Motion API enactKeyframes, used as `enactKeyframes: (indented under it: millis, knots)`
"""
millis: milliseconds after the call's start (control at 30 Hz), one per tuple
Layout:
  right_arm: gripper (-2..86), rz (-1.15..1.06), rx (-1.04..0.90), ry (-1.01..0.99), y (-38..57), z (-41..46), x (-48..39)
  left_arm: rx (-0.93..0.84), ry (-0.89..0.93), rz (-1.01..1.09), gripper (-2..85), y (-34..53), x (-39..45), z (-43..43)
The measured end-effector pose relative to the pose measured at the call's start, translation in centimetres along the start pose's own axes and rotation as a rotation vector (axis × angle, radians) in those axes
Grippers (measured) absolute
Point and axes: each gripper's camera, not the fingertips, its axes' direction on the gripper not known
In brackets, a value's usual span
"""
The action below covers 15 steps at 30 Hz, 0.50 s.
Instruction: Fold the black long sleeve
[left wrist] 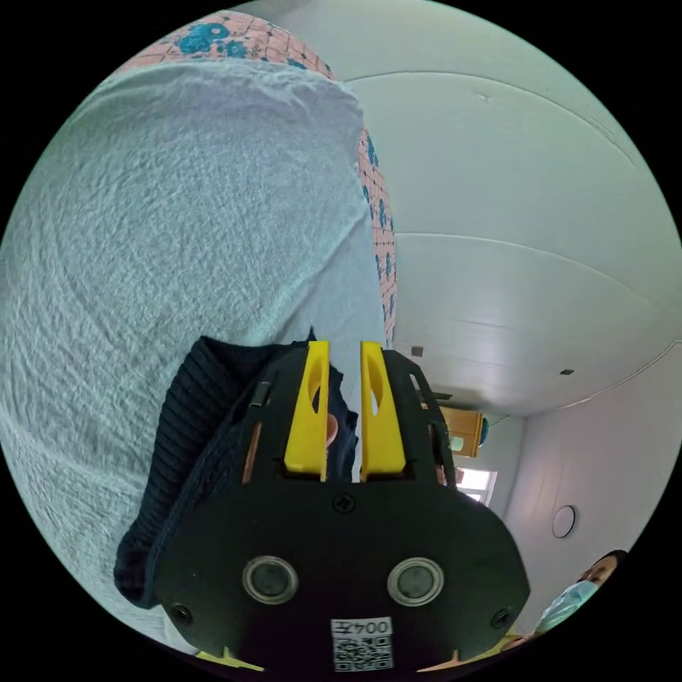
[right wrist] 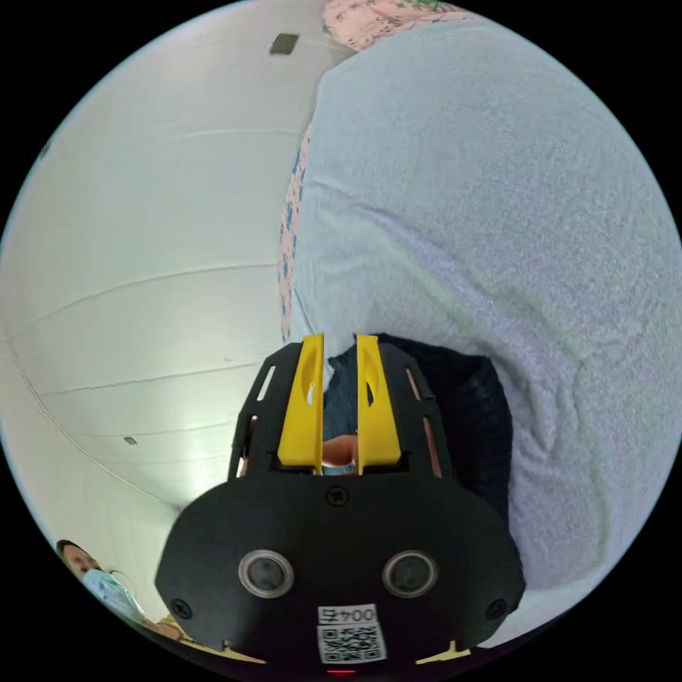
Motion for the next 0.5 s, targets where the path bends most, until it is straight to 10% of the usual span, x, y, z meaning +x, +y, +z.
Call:
enactKeyframes:
  millis: [500]
  knots:
    - [12.4,-0.278,-0.029,0.2,19.2,-15.3,5.6,-0.226,-0.254,0.425,10.9,10.9,-5.3,-15.7]
